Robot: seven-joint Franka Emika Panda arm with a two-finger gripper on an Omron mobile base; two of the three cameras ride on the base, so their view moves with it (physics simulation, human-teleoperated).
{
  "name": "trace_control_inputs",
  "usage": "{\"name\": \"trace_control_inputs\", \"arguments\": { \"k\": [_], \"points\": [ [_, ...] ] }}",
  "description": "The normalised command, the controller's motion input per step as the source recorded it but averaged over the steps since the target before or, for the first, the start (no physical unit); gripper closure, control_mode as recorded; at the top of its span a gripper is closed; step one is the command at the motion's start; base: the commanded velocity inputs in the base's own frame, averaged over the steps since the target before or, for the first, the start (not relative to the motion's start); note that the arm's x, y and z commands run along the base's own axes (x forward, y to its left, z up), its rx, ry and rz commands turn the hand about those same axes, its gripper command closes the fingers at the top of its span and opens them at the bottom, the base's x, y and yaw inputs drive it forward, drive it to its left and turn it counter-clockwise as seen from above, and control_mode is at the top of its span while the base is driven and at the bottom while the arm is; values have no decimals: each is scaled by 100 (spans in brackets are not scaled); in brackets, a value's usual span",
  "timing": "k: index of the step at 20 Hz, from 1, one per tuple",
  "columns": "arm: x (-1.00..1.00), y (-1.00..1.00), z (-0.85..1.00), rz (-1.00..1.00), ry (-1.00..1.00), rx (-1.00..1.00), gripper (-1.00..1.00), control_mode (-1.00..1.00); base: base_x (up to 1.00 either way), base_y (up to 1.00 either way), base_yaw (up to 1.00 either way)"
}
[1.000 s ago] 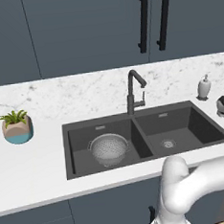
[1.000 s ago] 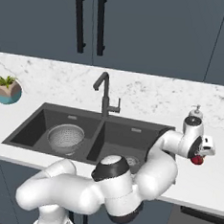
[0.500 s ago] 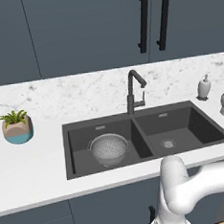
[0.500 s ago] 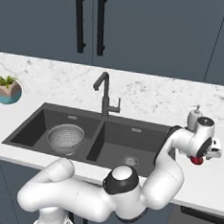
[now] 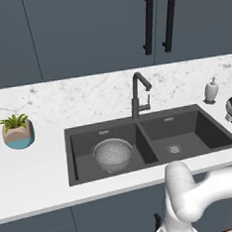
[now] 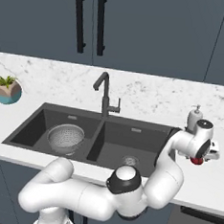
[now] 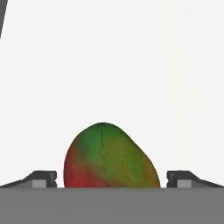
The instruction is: Put the colander in the sink, put the mango in the colander, and turn on the sink faucet and pour water over the colander.
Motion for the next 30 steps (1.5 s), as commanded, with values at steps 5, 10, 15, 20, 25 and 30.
{"name": "trace_control_inputs", "arguments": {
  "k": [5, 10, 15, 20, 25, 30],
  "points": [
    [32, -5, -17, 0, 0, 0, -100, -100, 0, 0, 0],
    [13, -11, -28, 0, 2, 0, -100, -100, 0, 0, 0],
    [-6, -4, -31, 0, 13, 0, 100, -100, 0, 0, 0],
    [-20, 0, -24, 0, 11, 0, 100, -100, 0, 0, 0],
    [-35, 0, -8, 0, 3, 5, 100, -100, 0, 0, 0],
    [-73, 13, 1, 1, -9, 5, 100, -100, 0, 0, 0]
  ]
}}
